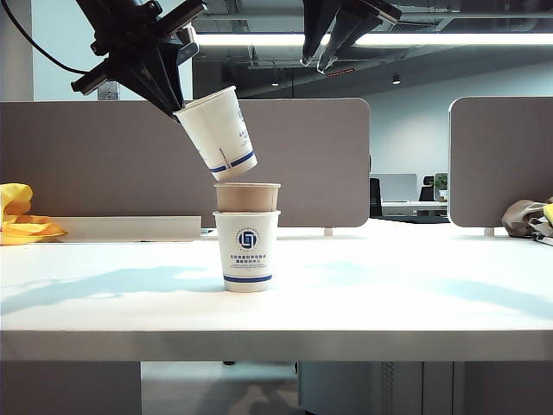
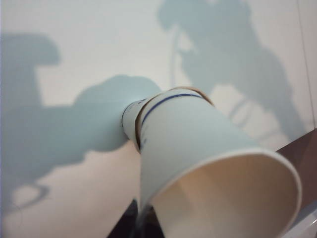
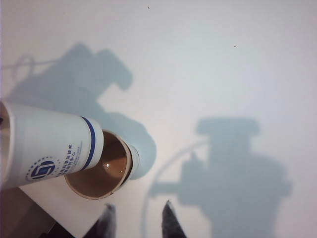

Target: Pick up all the paper cups on the table one by one and stack them together.

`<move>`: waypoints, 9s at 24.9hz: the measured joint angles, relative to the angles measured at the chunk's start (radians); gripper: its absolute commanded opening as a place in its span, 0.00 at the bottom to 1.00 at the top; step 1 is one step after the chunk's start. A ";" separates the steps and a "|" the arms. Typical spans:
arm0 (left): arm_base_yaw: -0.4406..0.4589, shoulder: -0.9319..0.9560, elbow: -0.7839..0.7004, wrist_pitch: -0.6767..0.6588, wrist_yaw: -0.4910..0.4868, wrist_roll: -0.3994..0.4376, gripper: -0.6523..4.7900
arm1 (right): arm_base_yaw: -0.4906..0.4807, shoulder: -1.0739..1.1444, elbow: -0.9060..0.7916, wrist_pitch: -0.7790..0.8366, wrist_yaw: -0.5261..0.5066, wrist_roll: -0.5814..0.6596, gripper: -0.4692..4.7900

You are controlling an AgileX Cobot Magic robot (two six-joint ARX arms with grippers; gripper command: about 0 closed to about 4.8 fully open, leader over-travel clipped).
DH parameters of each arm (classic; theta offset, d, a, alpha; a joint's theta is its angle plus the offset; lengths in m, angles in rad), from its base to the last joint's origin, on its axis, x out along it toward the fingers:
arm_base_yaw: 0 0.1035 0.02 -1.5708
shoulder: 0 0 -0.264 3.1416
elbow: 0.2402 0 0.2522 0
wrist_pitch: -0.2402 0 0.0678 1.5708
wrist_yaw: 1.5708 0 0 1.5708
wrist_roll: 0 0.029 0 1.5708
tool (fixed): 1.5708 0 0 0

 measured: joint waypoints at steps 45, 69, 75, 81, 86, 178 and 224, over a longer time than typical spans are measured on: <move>-0.035 0.048 0.049 -0.050 -0.039 0.031 0.39 | 0.005 0.013 -0.283 0.054 -0.167 0.031 0.41; -0.036 0.101 0.062 -0.046 0.003 0.034 0.33 | 0.009 0.097 -0.286 0.065 -0.185 0.031 0.37; -0.035 0.131 0.055 -0.045 0.018 0.034 0.33 | 0.009 0.097 -0.286 0.068 -0.184 0.031 0.37; -0.036 0.149 0.045 -0.042 0.026 0.035 0.33 | 0.009 0.111 -0.286 0.076 -0.187 0.034 0.37; -0.036 0.152 0.044 -0.034 0.058 0.034 0.33 | 0.008 0.112 -0.286 0.076 -0.188 0.034 0.37; -0.037 0.230 0.101 -0.035 0.117 0.016 0.33 | -0.024 0.124 -0.248 0.006 -0.162 0.023 0.45; -0.036 0.274 0.102 -0.017 0.114 0.016 0.32 | -0.029 0.162 -0.240 0.015 -0.178 0.026 0.45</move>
